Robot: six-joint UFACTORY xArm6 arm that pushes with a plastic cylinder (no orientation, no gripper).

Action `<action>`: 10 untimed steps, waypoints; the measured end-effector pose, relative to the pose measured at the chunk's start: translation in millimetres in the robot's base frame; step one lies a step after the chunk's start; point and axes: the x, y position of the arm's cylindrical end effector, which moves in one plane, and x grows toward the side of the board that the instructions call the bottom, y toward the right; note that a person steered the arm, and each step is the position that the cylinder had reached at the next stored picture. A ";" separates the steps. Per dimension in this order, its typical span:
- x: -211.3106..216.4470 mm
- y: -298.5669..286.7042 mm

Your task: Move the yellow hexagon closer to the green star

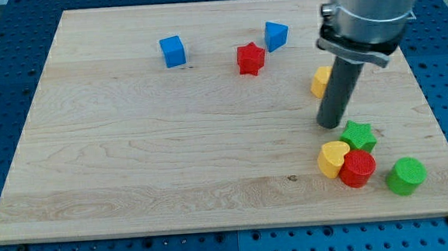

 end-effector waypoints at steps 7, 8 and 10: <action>-98.7 -46.9; -112.0 -31.7; -115.0 14.4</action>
